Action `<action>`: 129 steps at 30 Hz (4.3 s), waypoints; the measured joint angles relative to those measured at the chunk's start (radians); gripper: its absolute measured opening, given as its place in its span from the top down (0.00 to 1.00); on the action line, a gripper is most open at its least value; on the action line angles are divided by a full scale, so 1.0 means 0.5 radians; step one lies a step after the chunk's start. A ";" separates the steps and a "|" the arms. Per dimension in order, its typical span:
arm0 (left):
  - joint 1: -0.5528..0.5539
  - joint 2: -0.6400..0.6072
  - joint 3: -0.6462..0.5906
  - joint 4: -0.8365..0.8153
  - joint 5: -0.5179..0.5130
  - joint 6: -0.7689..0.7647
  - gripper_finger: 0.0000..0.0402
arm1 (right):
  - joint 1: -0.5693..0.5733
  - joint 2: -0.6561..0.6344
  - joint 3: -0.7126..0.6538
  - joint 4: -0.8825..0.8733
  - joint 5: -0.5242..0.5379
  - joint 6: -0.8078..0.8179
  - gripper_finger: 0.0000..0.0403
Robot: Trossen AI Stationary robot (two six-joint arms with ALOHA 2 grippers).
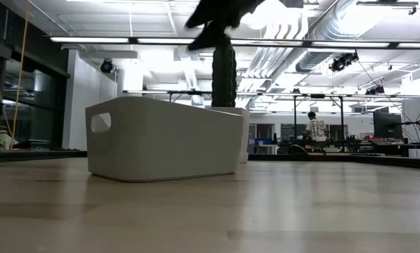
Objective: Pick and place USB-C Cables
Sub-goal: Put the pink and black charger cable into the gray bin
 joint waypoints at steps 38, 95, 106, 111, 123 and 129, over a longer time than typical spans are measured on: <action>0.001 0.000 0.000 0.001 -0.046 0.000 1.00 | -0.187 -1.415 0.002 -0.509 0.025 0.167 0.28; 0.000 0.000 0.000 0.002 -0.082 -0.001 1.00 | -0.189 -2.133 -1.241 0.856 0.118 0.413 0.28; 0.000 0.000 0.000 0.002 -0.082 -0.001 1.00 | -0.189 -2.133 -1.241 0.854 0.118 0.414 0.28; 0.000 0.000 0.000 0.002 -0.082 -0.001 1.00 | -0.189 -2.133 -1.240 0.852 0.076 0.588 0.28; 0.001 0.000 0.000 0.002 -0.082 -0.001 1.00 | -0.113 -2.133 -1.239 0.079 -0.386 1.748 0.28; 0.000 0.000 0.000 0.002 -0.082 -0.001 1.00 | 0.261 -2.132 -1.239 -0.799 -0.400 2.415 0.28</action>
